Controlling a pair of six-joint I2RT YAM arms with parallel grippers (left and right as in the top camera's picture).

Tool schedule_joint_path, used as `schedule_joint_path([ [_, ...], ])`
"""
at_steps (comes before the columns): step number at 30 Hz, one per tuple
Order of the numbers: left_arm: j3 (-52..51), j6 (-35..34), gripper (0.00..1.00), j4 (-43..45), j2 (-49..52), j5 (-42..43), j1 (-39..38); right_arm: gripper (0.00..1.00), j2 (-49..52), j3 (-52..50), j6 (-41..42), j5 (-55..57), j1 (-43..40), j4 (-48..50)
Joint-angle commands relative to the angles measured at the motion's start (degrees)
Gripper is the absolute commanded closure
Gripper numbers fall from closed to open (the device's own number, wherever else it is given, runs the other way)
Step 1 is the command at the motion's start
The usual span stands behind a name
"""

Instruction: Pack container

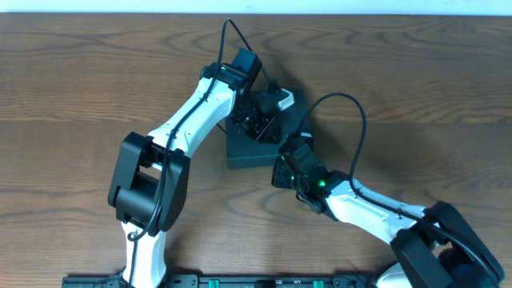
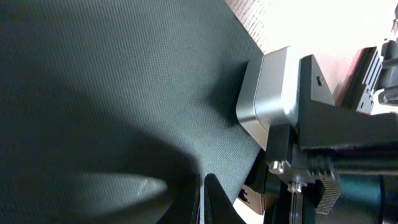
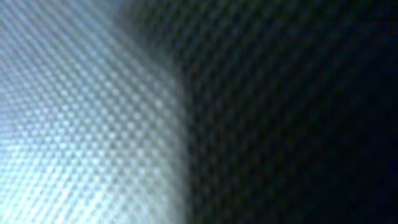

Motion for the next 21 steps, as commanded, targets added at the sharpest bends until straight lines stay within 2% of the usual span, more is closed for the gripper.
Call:
schedule_joint_path([
  [1,-0.92,1.55,0.94,-1.49,3.39,-3.50,-0.44,0.98,-0.15,0.85,3.45,0.17,-0.59,1.66],
  [5,-0.90,1.53,0.94,-1.49,3.39,-3.48,-0.31,0.98,-5.49,0.85,1.09,-4.81,-0.59,-0.17],
  [9,-0.90,1.53,0.94,-1.46,3.39,-3.45,0.09,0.98,-15.76,0.85,-1.75,-4.63,-0.61,-6.05],
  [11,-0.90,1.53,0.94,-1.44,3.39,-3.43,0.39,0.99,-23.19,0.85,-2.80,-1.73,-0.66,-10.56],
  [16,-0.81,1.51,0.94,-1.42,3.39,-2.93,0.44,0.99,-34.27,0.85,-3.63,8.70,-0.85,-16.94],
  [21,0.11,0.81,0.94,-1.49,2.91,-1.92,0.46,0.99,-38.64,0.85,-4.11,12.44,-3.50,-20.20],
])
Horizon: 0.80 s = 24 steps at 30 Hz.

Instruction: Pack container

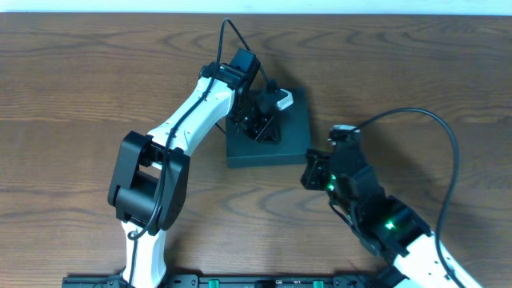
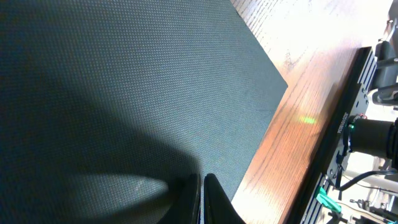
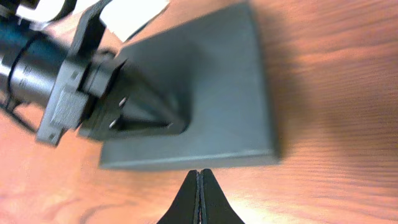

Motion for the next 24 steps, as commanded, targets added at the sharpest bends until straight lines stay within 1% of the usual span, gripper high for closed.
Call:
schedule_joint_path([
  [1,0.39,0.24,0.94,-0.98,2.47,-2.78,0.02,0.98,-1.53,0.50,-1.22,4.63,-2.36,-1.09],
  [6,4.13,0.11,0.94,-1.22,-0.83,-2.82,0.15,0.99,-2.27,0.50,-1.31,4.61,-5.62,-1.64],
  [10,6.45,-0.28,0.94,-0.98,-5.68,-3.17,1.09,0.98,-2.40,0.61,-2.51,4.66,-7.74,-1.60],
  [17,6.47,-0.37,0.94,-0.11,-12.46,-3.50,4.13,0.98,-2.40,1.11,-3.82,4.61,-12.44,-1.09],
  [24,6.47,-1.40,0.94,-0.09,-14.10,-3.48,6.47,0.98,-2.38,1.22,-5.27,3.61,-16.15,0.28],
])
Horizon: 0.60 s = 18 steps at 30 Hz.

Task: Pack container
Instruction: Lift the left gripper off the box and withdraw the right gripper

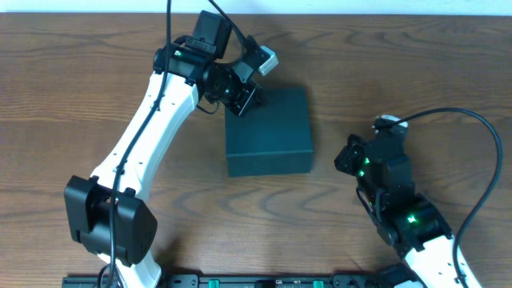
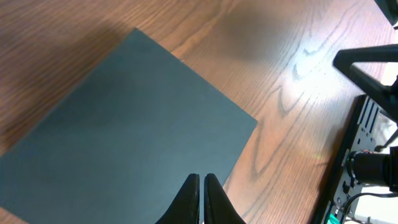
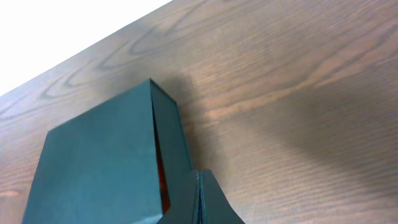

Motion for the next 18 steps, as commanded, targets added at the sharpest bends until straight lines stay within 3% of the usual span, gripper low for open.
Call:
schedule_joint_path([
  [1,0.79,-1.07,0.94,0.09,-0.57,-0.37,0.96,0.98,-0.46,1.20,-2.34,0.07,-1.66,0.37],
  [9,0.79,-3.93,0.94,2.69,-0.57,-0.70,1.79,0.98,-0.46,1.20,-2.80,0.09,-4.42,0.59],
  [10,0.79,-5.86,0.90,3.30,-0.57,-2.38,1.79,0.92,-0.46,1.20,-3.43,0.07,-4.66,0.83],
  [11,0.79,-7.89,0.55,3.76,-0.57,-4.59,1.79,0.77,-0.46,1.20,-4.22,0.07,-4.85,1.05],
  [12,0.79,-10.01,0.05,4.17,-0.57,-6.86,1.79,0.57,-0.44,1.20,-5.27,0.07,-5.01,1.38],
  [14,0.79,-12.74,0.05,4.63,-0.57,-10.16,1.79,0.11,-0.42,1.20,-7.23,0.07,-5.14,1.79],
  [15,0.79,-13.35,0.05,4.70,-0.57,-11.43,1.79,0.01,-0.39,1.20,-8.11,0.11,-5.14,2.14],
  [18,0.79,-16.26,0.05,4.57,-0.57,-14.82,1.79,0.01,-0.35,1.20,-11.67,0.09,-5.25,4.04],
])
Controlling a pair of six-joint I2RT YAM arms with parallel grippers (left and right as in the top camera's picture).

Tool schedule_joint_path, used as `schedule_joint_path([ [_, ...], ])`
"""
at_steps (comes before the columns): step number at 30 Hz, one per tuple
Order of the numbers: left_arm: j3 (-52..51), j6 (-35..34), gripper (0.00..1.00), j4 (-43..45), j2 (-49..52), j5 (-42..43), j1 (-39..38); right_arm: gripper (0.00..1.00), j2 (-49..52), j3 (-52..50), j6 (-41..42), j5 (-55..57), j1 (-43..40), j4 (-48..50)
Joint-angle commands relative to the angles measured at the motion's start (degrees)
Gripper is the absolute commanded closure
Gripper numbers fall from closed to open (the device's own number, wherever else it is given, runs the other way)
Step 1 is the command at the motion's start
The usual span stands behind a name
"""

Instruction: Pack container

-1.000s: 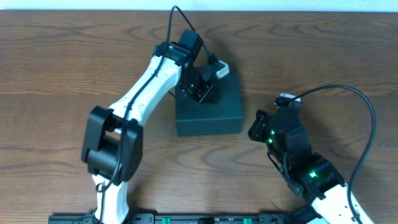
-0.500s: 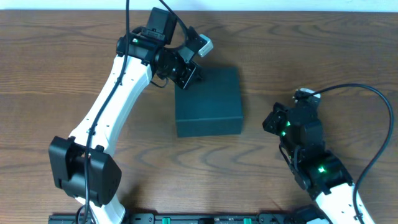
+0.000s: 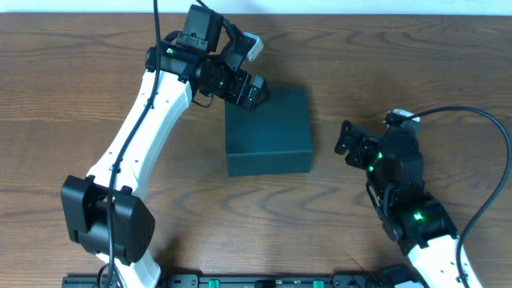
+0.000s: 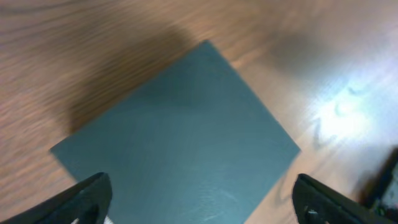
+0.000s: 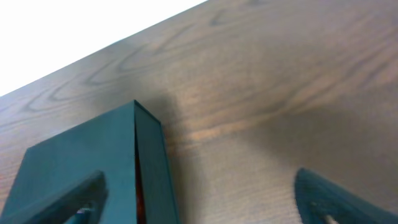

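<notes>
A dark teal box with its lid on lies in the middle of the wooden table; nothing rests on top of it. My left gripper hovers over its far left corner, open and empty. In the left wrist view the lid fills the space between the spread fingers. My right gripper is open and empty, a short way off the box's right side. The right wrist view shows that side of the box, with a thin reddish line under the lid edge.
The brown wooden table lies all around the box. A black rail runs along the near edge, between the arm bases. Cables trail from both arms.
Both grippers have gone from shut to open. The left one has shifted slightly toward the box's far corner. The right one sits a little farther right. The box has not moved.
Both grippers were first shut and down on the box lid. Then the right one was off the box to its right while the left stayed on the lid. Later the left was raised at the far left corner. Now both stand open, clear of the box.
</notes>
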Motion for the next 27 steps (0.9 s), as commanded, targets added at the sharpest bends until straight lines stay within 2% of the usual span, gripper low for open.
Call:
schedule_joint_path([
  [1,0.79,-6.99,0.05,0.02,-0.57,-7.19,0.31,0.01,-0.35,1.20,-6.14,0.46,-0.96,1.75],
  [4,0.79,-13.18,0.05,-0.28,-0.72,-12.17,0.72,0.01,-0.35,1.27,-9.66,-2.93,-3.08,4.00],
  [6,0.79,-14.80,0.05,-0.57,-1.42,-12.28,2.01,0.01,-0.20,2.29,-13.03,-12.68,-7.89,4.33],
  [11,0.79,-14.91,0.05,-0.48,-5.79,-12.46,6.10,0.01,1.01,6.51,-17.70,-24.76,-17.70,2.34],
  [15,0.79,-14.86,0.05,-0.96,-11.50,-17.59,11.26,0.01,3.74,12.52,-23.17,-32.06,-23.61,-1.31],
  [21,0.79,-13.57,0.05,-2.99,-16.90,-21.11,17.16,0.01,10.08,18.47,-24.57,-36.63,-24.37,-2.60],
  [27,0.74,-13.60,0.05,-7.89,-17.14,-23.98,18.23,0.01,12.04,18.08,-24.63,-36.00,-24.37,-2.36],
])
